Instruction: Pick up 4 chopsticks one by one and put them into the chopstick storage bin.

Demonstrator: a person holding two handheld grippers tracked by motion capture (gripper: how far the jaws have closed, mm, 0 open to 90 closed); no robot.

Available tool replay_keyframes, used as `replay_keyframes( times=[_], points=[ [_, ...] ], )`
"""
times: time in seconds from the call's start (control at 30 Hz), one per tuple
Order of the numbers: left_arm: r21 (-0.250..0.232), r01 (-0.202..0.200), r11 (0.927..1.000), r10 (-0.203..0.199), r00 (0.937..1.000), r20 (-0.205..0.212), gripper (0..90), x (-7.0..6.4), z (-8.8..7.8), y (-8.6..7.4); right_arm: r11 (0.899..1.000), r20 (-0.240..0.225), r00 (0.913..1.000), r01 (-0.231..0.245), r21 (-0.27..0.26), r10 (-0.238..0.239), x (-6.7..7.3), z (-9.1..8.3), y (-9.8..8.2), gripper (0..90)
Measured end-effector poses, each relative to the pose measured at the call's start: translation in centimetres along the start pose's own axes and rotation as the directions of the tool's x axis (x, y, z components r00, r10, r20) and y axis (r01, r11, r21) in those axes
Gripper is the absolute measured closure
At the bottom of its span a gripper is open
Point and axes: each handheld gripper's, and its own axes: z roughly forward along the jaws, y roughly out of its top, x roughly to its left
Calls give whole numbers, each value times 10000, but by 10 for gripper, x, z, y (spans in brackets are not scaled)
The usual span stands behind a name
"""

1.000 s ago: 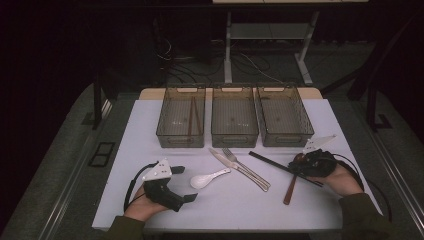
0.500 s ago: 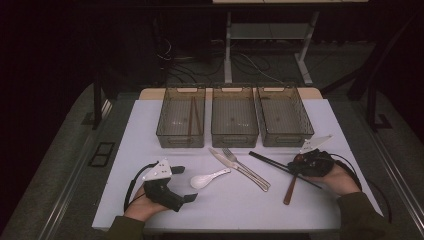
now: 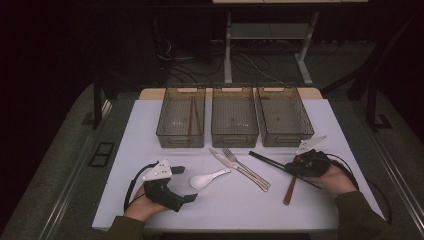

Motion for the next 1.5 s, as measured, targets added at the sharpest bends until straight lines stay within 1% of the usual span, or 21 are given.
replay_keyframes(
  times=[0.67,1.17,1.5],
  points=[
    [-3,-5,10000,5,10000,15,0,0,0,0,9999,25,9999,113,8,-113,0,0,0,850],
    [13,-1,10000,1,10000,34,0,0,0,0,9997,37,10000,35,-248,-34,-1,-6,0,850],
    [18,3,10000,-3,10000,24,0,0,0,0,9982,-63,9999,85,-597,-89,1,-14,1,850]
  ],
)
